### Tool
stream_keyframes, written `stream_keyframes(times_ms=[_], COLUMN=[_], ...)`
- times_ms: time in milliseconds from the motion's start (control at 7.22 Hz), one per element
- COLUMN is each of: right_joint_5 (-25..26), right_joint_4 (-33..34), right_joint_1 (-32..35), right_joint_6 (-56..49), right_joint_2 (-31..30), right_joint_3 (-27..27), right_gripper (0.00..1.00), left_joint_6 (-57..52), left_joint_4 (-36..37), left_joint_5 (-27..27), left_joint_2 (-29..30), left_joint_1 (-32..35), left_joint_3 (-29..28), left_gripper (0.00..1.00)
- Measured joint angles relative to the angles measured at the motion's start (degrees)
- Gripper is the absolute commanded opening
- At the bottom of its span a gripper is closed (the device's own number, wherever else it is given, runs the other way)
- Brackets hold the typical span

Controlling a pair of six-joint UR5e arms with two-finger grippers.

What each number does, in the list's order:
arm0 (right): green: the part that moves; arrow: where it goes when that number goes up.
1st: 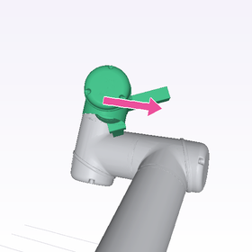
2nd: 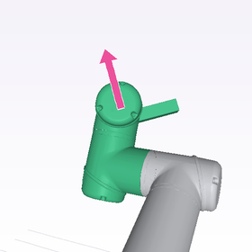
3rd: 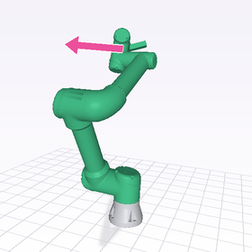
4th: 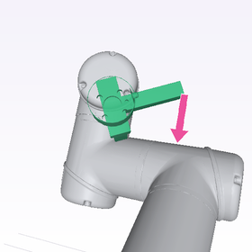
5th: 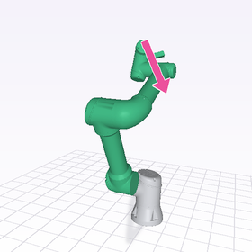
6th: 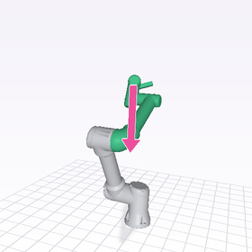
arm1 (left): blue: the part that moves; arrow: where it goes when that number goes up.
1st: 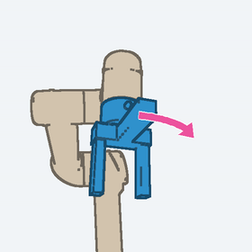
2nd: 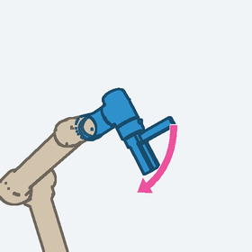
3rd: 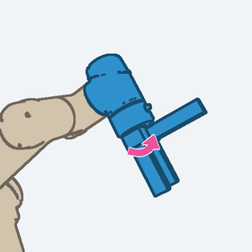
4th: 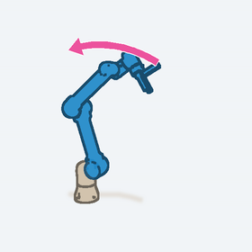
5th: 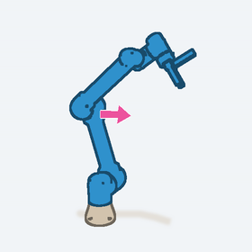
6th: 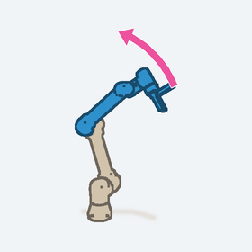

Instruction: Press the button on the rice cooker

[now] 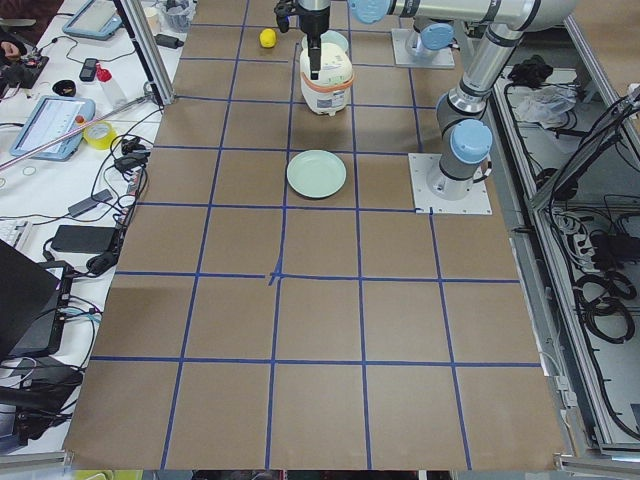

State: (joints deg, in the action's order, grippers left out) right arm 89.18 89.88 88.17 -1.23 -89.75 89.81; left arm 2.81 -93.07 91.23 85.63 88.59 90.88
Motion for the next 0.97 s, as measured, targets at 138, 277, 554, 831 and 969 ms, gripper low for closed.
stream_keyframes(times_ms=[138, 277, 554, 831, 969], right_joint_5=[-0.04, -0.08, -0.55, -0.79, -0.8], right_joint_4=[-0.13, -0.5, -1.1, -1.19, -1.15], right_joint_1=[0.04, 0.08, 0.1, 0.09, 0.26], right_joint_6=[0.02, 0.05, 0.07, 0.14, 0.45], right_joint_2=[-0.04, -0.09, -0.18, -0.3, -0.3], right_joint_3=[-0.02, -0.03, -0.12, -0.1, 0.05], right_gripper=[1.0, 1.0, 1.0, 0.99, 0.66], left_joint_6=[0.0, 0.0, 0.0, 0.0, 0.0], left_joint_4=[0.0, 0.0, 0.0, 0.0, 0.0], left_joint_5=[0.0, 0.0, 0.0, 0.0, 0.0], left_joint_2=[0.0, -0.01, -0.02, -0.03, -0.03], left_joint_1=[0.0, 0.0, 0.0, 0.0, 0.0], left_joint_3=[0.0, 0.0, 0.0, 0.0, 0.0], left_gripper=[1.0, 1.0, 1.0, 1.0, 1.0])
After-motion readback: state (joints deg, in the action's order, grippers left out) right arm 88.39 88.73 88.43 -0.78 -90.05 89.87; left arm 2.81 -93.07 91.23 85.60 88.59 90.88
